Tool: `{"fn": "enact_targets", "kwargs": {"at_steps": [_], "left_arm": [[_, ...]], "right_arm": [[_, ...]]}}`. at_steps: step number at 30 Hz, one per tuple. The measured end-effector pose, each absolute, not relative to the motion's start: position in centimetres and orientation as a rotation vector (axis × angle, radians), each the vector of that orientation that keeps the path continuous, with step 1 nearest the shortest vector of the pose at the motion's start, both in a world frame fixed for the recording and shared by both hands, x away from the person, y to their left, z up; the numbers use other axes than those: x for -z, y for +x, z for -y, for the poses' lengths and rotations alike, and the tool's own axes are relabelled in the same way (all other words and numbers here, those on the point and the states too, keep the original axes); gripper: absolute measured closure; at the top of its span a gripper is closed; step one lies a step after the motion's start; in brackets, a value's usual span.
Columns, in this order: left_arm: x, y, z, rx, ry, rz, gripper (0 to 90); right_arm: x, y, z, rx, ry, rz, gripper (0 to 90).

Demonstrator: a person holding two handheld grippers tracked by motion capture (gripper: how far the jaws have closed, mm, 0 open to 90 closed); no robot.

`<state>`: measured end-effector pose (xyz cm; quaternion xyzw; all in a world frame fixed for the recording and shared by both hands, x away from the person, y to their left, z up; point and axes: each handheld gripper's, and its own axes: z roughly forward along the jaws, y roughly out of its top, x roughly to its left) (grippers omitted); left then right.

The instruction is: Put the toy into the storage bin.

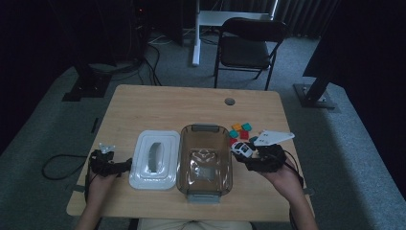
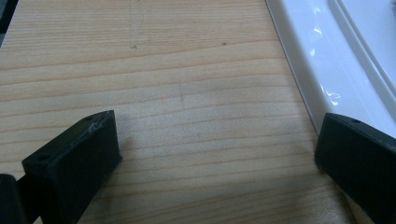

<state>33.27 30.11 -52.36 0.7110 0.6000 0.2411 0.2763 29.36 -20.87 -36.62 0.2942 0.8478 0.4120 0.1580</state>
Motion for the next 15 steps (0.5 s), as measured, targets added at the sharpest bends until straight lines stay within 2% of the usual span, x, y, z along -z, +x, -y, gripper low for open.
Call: {"fn": "enact_targets", "kwargs": {"at_steps": [15], "left_arm": [[52.4, 33.3, -30.1, -0.647, 1.911, -1.608, 0.4]], "right_arm": [[35.8, 29.3, 14.9, -1.114, 0.539, -2.648, 48.1]]}}
